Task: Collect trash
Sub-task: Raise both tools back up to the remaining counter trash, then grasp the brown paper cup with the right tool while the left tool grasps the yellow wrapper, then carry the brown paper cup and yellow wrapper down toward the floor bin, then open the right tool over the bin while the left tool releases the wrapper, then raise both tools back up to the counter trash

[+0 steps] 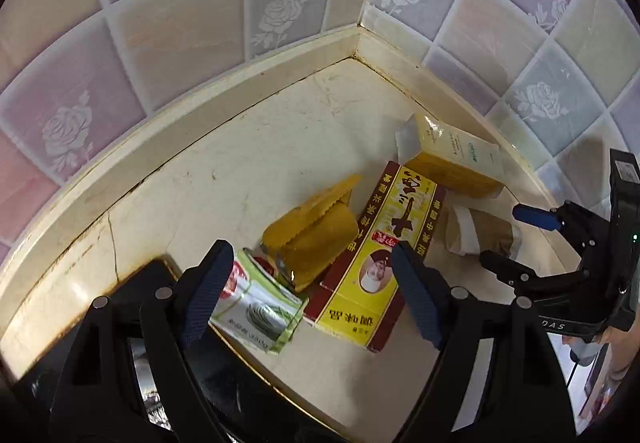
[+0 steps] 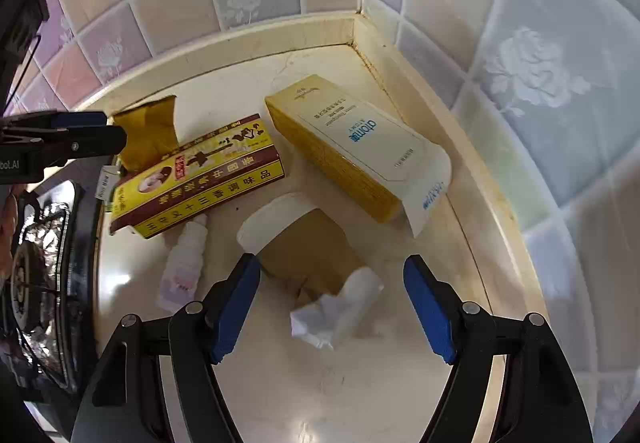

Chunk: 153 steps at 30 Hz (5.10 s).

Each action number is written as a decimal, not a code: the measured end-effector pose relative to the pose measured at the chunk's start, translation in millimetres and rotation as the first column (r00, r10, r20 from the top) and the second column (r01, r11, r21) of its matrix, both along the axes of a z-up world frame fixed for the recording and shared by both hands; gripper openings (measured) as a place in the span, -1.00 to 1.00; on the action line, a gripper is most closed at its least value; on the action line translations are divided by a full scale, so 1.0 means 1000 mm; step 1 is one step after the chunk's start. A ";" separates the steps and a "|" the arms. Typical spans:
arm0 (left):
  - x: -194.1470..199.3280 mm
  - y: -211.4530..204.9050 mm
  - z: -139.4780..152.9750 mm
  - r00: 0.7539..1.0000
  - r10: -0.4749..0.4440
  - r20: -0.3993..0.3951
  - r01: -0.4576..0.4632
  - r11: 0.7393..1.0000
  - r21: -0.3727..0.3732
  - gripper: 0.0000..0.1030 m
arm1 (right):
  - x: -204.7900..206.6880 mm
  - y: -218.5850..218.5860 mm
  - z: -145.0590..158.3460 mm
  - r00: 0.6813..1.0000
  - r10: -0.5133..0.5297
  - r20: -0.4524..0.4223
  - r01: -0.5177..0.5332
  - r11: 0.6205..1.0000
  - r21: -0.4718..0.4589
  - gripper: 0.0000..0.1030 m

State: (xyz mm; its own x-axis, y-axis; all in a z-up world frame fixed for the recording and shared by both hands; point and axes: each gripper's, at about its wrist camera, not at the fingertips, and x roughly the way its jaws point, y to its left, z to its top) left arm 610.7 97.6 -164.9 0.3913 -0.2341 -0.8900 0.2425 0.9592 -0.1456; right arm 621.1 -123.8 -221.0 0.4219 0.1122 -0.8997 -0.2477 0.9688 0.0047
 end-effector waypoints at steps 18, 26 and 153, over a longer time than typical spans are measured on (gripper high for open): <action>0.003 -0.026 -0.012 0.994 -0.107 0.009 0.107 0.994 -0.012 -0.82 | 0.019 0.001 -0.023 0.999 -0.029 -0.024 0.032 0.993 0.113 -0.04; -0.015 -0.023 0.012 0.994 -0.104 0.026 0.105 0.994 -0.030 -0.85 | -0.005 -0.010 -0.005 0.994 -0.106 0.004 0.104 0.981 0.165 -0.05; -0.582 -0.152 -0.150 0.984 0.133 -0.119 -0.135 0.991 -0.007 0.45 | -0.589 -0.114 -0.203 0.921 -0.237 -0.308 0.309 0.928 0.210 0.28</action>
State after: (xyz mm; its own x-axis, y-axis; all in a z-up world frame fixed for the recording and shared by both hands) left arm 28.8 -54.9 -315.3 0.3122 -0.2001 -0.9287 0.0922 0.9793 -0.1800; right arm 32.6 -237.4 -424.3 0.2110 0.2634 -0.9413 0.0719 0.9562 0.2837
